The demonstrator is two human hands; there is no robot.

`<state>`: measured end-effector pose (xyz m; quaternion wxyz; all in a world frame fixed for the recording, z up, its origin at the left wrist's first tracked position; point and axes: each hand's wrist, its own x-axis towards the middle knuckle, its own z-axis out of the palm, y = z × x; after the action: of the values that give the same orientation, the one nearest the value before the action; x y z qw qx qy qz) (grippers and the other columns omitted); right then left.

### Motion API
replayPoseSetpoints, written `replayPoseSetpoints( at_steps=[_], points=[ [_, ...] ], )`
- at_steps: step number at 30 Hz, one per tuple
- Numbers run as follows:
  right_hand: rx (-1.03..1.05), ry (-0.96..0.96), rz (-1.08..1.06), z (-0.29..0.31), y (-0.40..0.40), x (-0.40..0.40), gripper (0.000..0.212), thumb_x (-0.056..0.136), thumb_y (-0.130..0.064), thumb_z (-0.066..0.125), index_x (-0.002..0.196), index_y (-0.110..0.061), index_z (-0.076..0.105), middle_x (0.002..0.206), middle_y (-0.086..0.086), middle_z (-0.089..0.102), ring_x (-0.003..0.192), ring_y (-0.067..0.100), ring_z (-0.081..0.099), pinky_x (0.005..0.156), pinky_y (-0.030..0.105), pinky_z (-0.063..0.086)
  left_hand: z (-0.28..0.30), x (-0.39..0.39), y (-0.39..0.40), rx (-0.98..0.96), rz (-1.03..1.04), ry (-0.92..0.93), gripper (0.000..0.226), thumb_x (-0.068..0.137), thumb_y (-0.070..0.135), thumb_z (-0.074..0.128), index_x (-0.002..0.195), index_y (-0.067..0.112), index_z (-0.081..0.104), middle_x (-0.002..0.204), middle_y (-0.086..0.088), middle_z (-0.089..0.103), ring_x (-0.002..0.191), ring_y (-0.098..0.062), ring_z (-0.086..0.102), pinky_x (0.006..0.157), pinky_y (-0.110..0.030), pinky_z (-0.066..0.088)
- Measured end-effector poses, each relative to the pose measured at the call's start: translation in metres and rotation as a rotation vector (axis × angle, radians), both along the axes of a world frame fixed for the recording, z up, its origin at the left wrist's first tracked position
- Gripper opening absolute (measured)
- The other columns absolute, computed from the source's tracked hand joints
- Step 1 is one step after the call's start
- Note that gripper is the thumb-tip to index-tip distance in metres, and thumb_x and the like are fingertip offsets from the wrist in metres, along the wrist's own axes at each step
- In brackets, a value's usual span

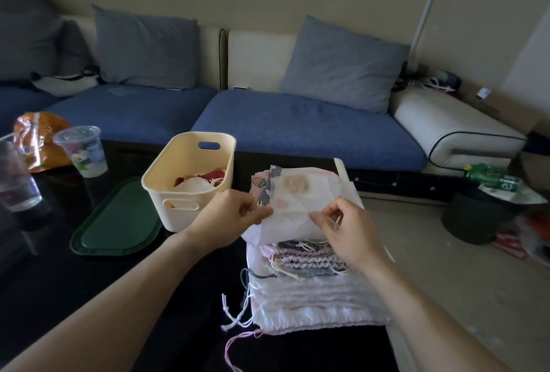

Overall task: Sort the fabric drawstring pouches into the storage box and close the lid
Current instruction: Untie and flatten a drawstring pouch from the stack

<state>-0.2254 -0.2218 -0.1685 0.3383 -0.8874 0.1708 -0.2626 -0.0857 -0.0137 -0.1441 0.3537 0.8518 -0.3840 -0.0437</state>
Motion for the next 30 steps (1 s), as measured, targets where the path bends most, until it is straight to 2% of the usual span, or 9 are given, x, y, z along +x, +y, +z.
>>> replayPoseSetpoints(
  at_steps=[3, 6, 10, 12, 15, 17, 21, 27, 30],
  points=[
    [0.002, 0.037, -0.021, 0.004, -0.004, 0.000, 0.034, 0.082, -0.050, 0.077, 0.071, -0.021, 0.062, 0.064, -0.009, 0.063, 0.059, 0.003, 0.057, 0.052, 0.014, 0.040, 0.003, -0.002, 0.000, -0.024, 0.054, 0.016, 0.058, 0.094, 0.051, 0.056, 0.068, -0.001, 0.062, 0.061, -0.006, 0.061, 0.053, -0.020, 0.052, 0.063, -0.039, 0.050],
    [-0.020, 0.090, -0.028, 0.007, -0.004, -0.001, 0.053, 0.079, -0.063, 0.072, 0.059, -0.018, 0.050, 0.051, -0.010, 0.051, 0.048, 0.004, 0.049, 0.048, 0.017, 0.034, 0.006, -0.005, -0.003, -0.281, 0.226, 0.180, 0.066, 0.100, 0.047, 0.046, 0.071, -0.011, 0.056, 0.063, -0.022, 0.057, 0.056, -0.036, 0.051, 0.060, -0.045, 0.049],
    [0.100, 0.145, -0.023, 0.003, -0.007, -0.004, 0.059, 0.093, -0.058, 0.057, 0.058, -0.016, 0.036, 0.045, -0.008, 0.036, 0.038, 0.007, 0.043, 0.048, 0.031, 0.028, 0.010, -0.002, -0.007, -0.645, 0.394, 0.511, 0.056, 0.105, 0.037, 0.040, 0.057, 0.009, 0.045, 0.049, -0.006, 0.046, 0.042, -0.016, 0.041, 0.050, -0.031, 0.038],
    [0.272, 0.128, -0.044, 0.000, -0.010, -0.005, 0.057, 0.099, -0.051, 0.052, 0.058, -0.013, 0.041, 0.042, -0.009, 0.034, 0.037, 0.012, 0.040, 0.048, 0.030, 0.028, 0.010, 0.002, -0.008, -0.795, 0.447, 0.658, 0.051, 0.106, 0.032, 0.038, 0.058, 0.013, 0.041, 0.048, -0.004, 0.045, 0.040, -0.015, 0.037, 0.045, -0.029, 0.034],
    [0.788, 0.058, -0.090, 0.004, -0.011, -0.002, 0.045, 0.100, -0.030, 0.053, 0.061, -0.011, 0.042, 0.050, -0.004, 0.032, 0.043, 0.013, 0.028, 0.043, 0.027, 0.021, 0.010, 0.005, -0.010, -0.988, 0.456, 0.957, 0.045, 0.105, 0.031, 0.040, 0.063, 0.016, 0.042, 0.055, -0.005, 0.046, 0.044, -0.016, 0.036, 0.042, -0.027, 0.031],
    [1.094, -0.040, -0.057, 0.012, -0.008, -0.001, 0.041, 0.097, -0.020, 0.052, 0.059, -0.022, 0.035, 0.055, -0.002, 0.033, 0.044, 0.013, 0.030, 0.040, 0.024, 0.022, 0.009, 0.006, -0.011, -0.990, 0.441, 1.029, 0.040, 0.103, 0.031, 0.045, 0.066, 0.017, 0.043, 0.057, -0.003, 0.046, 0.046, -0.015, 0.039, 0.046, -0.026, 0.032],
    [1.421, -0.267, 0.060, 0.026, -0.011, -0.006, 0.043, 0.084, -0.015, 0.054, 0.047, -0.022, 0.034, 0.064, 0.002, 0.046, 0.057, 0.016, 0.042, 0.048, 0.026, 0.029, 0.012, 0.005, -0.013, -0.983, 0.458, 1.010, 0.021, 0.096, 0.021, 0.060, 0.079, 0.011, 0.056, 0.053, -0.003, 0.052, 0.049, -0.015, 0.050, 0.053, -0.028, 0.038],
    [1.489, -0.414, 0.005, 0.019, -0.017, -0.006, 0.045, 0.100, -0.034, 0.052, 0.057, -0.021, 0.043, 0.083, 0.002, 0.069, 0.082, 0.016, 0.060, 0.076, 0.032, 0.042, 0.016, -0.003, -0.012, -0.902, 0.344, 1.100, 0.016, 0.097, 0.024, 0.059, 0.092, 0.008, 0.061, 0.068, -0.006, 0.068, 0.076, -0.022, 0.067, 0.081, -0.035, 0.051],
    [1.565, -0.492, -0.031, 0.018, -0.017, -0.004, 0.038, 0.103, -0.030, 0.047, 0.067, -0.020, 0.044, 0.095, 0.005, 0.075, 0.103, 0.020, 0.069, 0.092, 0.034, 0.047, 0.019, -0.006, -0.010, -0.913, 0.245, 1.203, 0.035, 0.100, 0.030, 0.054, 0.069, 0.013, 0.051, 0.050, -0.002, 0.048, 0.050, -0.017, 0.052, 0.074, -0.035, 0.052]
  ],
)
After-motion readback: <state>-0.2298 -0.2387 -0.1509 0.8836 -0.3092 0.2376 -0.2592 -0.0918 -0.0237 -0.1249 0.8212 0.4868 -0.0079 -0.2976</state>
